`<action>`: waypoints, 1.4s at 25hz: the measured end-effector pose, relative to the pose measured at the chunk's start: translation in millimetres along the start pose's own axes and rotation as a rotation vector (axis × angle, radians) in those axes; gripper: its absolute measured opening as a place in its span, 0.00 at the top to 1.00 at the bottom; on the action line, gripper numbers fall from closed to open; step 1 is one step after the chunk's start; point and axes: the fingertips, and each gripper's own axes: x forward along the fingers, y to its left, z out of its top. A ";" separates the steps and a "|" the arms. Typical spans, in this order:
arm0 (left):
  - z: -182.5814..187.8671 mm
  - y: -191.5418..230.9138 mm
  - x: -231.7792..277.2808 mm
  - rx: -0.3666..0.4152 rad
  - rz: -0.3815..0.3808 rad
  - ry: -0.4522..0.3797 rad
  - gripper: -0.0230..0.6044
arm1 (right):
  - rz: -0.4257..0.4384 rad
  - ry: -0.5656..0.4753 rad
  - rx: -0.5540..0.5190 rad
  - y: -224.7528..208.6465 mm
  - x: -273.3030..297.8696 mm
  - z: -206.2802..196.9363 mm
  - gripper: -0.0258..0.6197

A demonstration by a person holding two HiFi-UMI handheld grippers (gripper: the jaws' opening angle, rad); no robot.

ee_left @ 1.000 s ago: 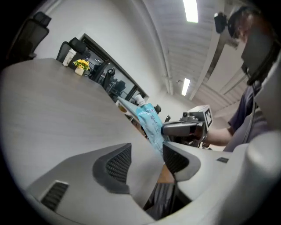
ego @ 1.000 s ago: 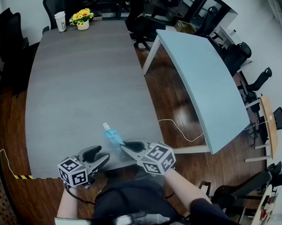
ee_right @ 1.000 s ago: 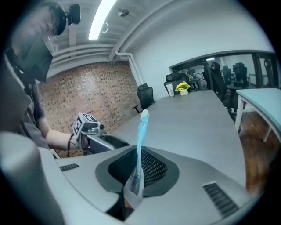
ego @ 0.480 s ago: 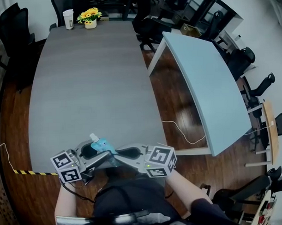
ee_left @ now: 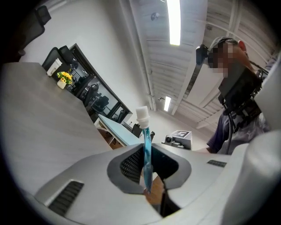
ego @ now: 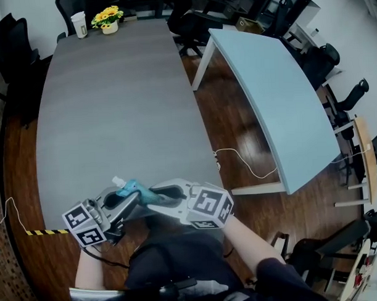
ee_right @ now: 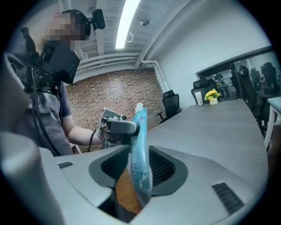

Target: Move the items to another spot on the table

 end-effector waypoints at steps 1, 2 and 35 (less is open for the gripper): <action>2.0 -2.3 2.6 0.006 -0.001 0.000 0.87 | 0.017 0.026 -0.002 2.5 -1.4 -5.6 0.63; 3.2 -4.3 5.6 0.010 -0.005 0.001 0.87 | 0.033 0.046 0.000 5.0 -3.3 -10.9 0.61; 9.9 -87.0 132.4 0.218 0.346 0.027 0.55 | 0.248 -0.142 0.153 -33.0 -156.9 -4.6 0.90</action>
